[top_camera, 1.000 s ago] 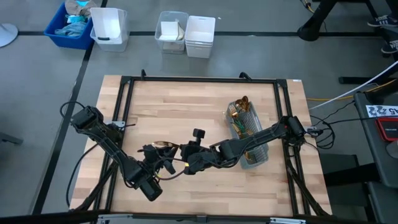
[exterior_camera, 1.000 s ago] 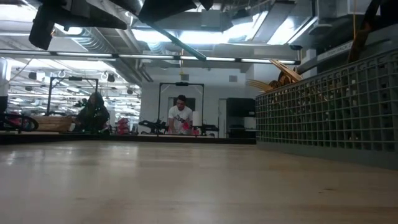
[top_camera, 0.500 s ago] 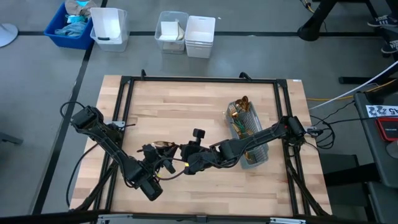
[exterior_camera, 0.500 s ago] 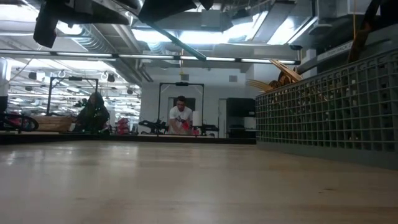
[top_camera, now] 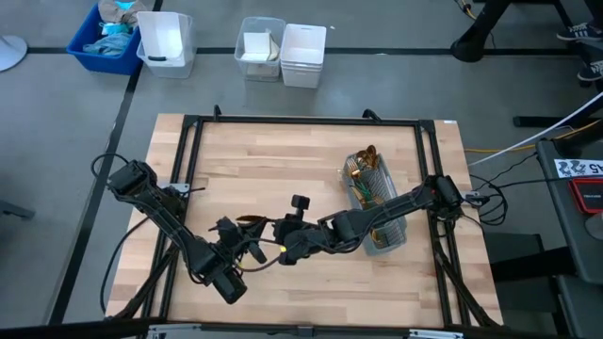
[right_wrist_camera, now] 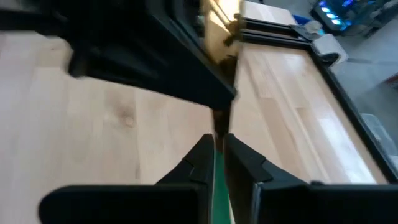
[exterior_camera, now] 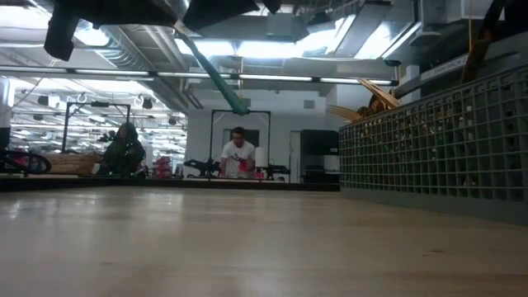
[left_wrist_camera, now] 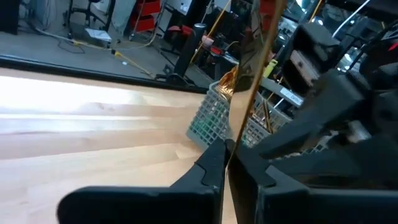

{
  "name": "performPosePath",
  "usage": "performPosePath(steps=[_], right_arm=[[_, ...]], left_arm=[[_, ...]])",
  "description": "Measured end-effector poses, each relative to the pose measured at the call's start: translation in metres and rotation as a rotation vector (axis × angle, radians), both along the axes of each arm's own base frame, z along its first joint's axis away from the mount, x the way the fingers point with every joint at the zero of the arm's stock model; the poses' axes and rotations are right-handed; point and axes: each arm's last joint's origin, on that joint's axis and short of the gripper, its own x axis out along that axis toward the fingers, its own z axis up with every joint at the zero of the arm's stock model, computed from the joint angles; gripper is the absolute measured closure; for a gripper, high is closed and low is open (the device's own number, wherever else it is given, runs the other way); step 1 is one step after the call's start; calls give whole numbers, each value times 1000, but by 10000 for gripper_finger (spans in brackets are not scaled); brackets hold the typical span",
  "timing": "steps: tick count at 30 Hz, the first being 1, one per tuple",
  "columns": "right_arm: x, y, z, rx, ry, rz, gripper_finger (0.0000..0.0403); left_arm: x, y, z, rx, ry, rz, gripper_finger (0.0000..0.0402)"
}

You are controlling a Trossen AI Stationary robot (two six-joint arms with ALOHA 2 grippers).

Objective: Sort silverware
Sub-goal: Put the knife into the bottom section of the basket

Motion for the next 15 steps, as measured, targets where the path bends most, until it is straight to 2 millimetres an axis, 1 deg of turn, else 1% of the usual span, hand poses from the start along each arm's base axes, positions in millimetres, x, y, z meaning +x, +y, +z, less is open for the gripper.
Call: performPosePath(steps=[12,14,15], right_arm=[[0,0,1,7,4,13,367],[-3,0,0,1,41,21,367],[-8,1,1,-6,96,37,367]], left_arm=[[1,-1,0,11,11,-2,399],[1,-1,0,19,19,-2,399],[1,-1,0,22,23,-2,399]])
